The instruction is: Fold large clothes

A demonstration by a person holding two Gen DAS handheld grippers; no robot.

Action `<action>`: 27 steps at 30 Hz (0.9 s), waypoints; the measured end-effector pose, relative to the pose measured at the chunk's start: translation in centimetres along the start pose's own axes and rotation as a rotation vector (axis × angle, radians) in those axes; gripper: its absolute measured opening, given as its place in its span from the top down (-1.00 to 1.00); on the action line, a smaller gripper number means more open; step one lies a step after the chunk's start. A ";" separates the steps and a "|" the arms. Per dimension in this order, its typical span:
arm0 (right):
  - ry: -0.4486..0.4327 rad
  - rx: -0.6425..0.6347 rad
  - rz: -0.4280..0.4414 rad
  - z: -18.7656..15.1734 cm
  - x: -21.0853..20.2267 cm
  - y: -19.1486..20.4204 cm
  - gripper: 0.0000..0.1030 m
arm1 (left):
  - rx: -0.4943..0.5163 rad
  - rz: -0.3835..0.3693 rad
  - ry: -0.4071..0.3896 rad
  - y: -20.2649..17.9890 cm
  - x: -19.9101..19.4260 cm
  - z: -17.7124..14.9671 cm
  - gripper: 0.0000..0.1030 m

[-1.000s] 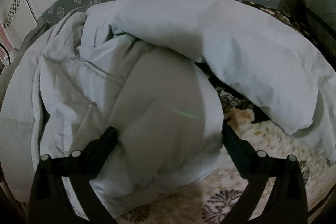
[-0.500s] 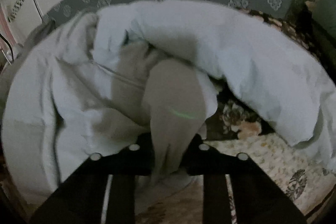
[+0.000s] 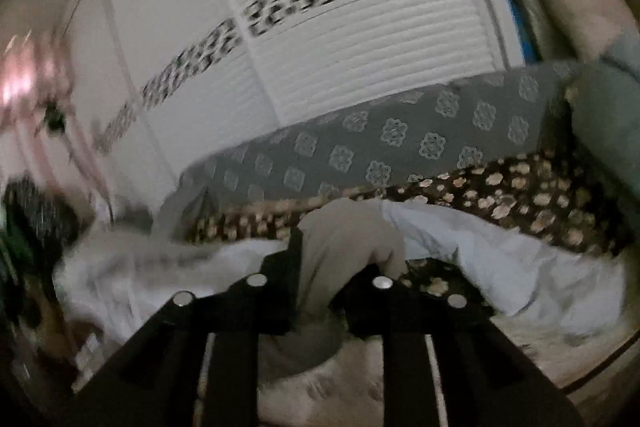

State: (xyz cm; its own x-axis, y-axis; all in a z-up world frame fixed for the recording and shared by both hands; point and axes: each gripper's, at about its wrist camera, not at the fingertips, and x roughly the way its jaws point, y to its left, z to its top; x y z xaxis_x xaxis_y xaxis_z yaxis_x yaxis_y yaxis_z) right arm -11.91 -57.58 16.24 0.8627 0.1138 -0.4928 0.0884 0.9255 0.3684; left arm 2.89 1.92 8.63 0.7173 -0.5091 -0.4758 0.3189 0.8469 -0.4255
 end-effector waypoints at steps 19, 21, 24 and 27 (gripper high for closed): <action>0.395 -0.055 -0.118 -6.0 0.4 -8.1 -0.93 | -0.004 0.406 0.132 8.8 4.9 -2.2 -0.90; 0.350 0.073 -0.271 -5.3 0.7 -11.2 -0.94 | -0.067 0.376 0.217 10.4 7.2 -3.2 -0.90; 0.299 0.097 -0.327 -4.9 4.4 -13.4 -0.95 | -0.093 0.407 0.305 12.2 10.9 -4.9 -0.90; 0.334 0.026 -0.422 -5.9 10.2 -14.0 -0.95 | -0.020 0.531 0.378 13.7 13.9 -6.2 -0.90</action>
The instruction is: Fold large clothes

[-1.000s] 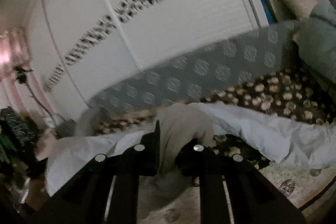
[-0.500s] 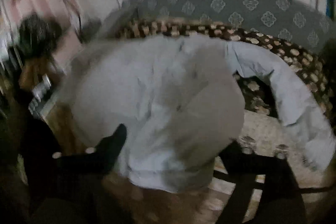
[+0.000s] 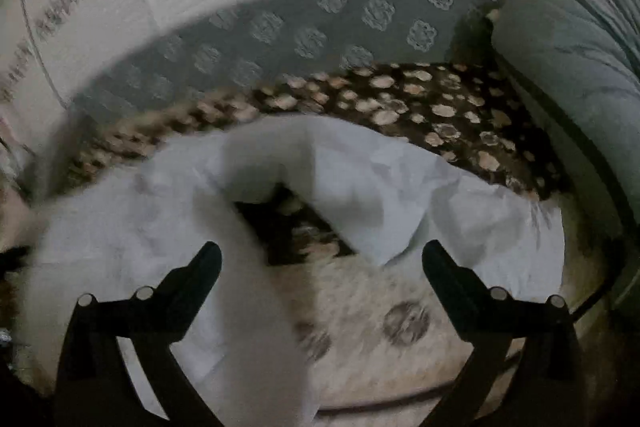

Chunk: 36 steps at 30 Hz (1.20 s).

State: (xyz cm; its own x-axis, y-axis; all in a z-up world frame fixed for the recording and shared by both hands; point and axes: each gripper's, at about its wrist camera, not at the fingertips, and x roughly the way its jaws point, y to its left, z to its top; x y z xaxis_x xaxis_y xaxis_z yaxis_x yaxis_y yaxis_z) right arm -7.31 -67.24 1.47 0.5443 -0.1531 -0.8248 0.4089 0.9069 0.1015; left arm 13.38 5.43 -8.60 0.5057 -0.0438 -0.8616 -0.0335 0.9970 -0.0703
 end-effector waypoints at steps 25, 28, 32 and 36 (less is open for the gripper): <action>-0.230 0.265 -0.581 1.0 -0.1 -13.3 0.57 | 0.005 0.210 -0.320 -0.9 1.0 2.3 -0.86; -0.013 0.235 -0.522 -2.7 3.2 -15.0 -0.76 | -0.031 0.244 -0.199 0.2 4.1 2.5 -0.71; 0.052 0.160 -0.400 -6.0 2.5 -14.6 -0.88 | -0.170 0.120 -0.190 1.6 2.6 3.0 -0.69; -0.094 0.541 -0.438 -6.7 -3.2 -19.5 -0.96 | -0.187 0.127 -0.267 1.8 -0.4 3.5 -0.92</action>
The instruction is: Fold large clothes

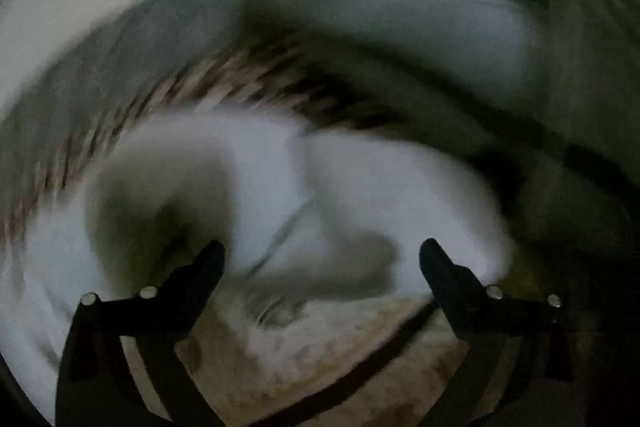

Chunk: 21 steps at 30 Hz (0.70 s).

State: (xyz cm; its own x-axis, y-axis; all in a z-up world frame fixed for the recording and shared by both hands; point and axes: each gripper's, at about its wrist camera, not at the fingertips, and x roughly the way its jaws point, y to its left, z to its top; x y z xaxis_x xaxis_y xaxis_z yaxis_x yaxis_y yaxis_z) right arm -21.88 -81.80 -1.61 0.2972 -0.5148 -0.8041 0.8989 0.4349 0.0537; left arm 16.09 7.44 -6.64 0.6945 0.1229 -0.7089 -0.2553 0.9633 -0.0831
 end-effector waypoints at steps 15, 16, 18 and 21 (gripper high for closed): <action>0.134 0.473 0.183 -3.2 7.0 -7.2 -0.95 | -0.403 -0.042 0.054 8.0 -0.2 -0.3 -0.93; 0.115 0.456 0.175 -3.2 7.2 -7.2 -0.75 | -0.400 -0.035 0.067 7.9 0.3 -0.5 -0.93; 0.079 0.392 0.147 -2.8 6.8 -7.0 0.19 | -0.376 -0.021 0.079 7.3 1.2 -0.5 -0.92; -0.058 0.337 0.074 -0.8 4.0 -6.7 0.61 | -0.358 -0.038 0.076 6.8 1.2 -0.3 -0.91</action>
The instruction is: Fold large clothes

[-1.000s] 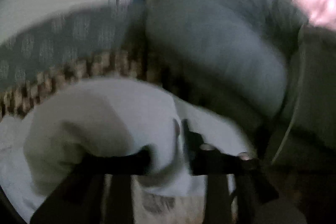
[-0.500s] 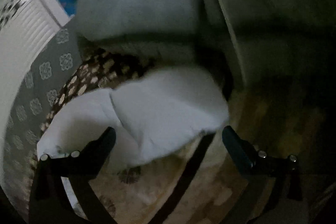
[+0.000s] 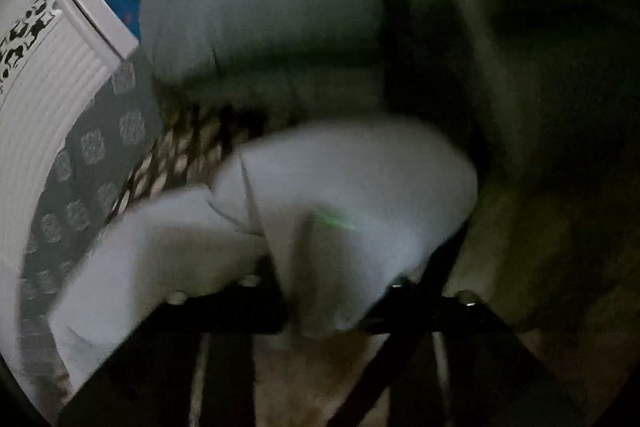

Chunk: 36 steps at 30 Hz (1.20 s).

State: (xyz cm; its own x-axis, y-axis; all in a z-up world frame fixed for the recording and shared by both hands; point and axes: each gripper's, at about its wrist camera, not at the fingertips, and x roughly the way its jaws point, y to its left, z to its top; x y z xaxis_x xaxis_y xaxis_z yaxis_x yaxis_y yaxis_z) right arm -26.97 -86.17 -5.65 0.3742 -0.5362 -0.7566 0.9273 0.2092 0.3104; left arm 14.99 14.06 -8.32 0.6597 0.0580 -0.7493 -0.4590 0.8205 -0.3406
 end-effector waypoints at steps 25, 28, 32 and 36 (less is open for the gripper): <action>0.152 -1.424 0.566 -33.0 -14.8 38.3 0.53 | 0.265 -0.331 -0.020 -11.4 -7.3 -5.6 -0.91; 0.019 -1.575 0.475 -34.9 -14.7 38.6 0.41 | 0.327 -0.345 0.014 -13.0 -7.0 -7.5 -0.92; -0.076 -1.591 0.402 -34.3 -16.0 38.8 -0.09 | 0.406 -0.358 0.033 -14.8 -7.2 -9.5 -0.92; -0.162 -1.554 0.461 -34.1 -20.5 37.0 -0.97 | 0.444 -0.364 0.035 -15.5 -7.5 -10.4 -0.92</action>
State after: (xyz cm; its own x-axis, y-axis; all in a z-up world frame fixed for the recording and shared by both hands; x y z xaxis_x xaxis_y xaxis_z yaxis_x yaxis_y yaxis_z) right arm -0.03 -39.59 1.73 0.6950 -0.2526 -0.6732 -0.1043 0.8910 -0.4419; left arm 10.97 -5.00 -3.28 0.7047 -0.2857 -0.6495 0.0929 0.9446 -0.3147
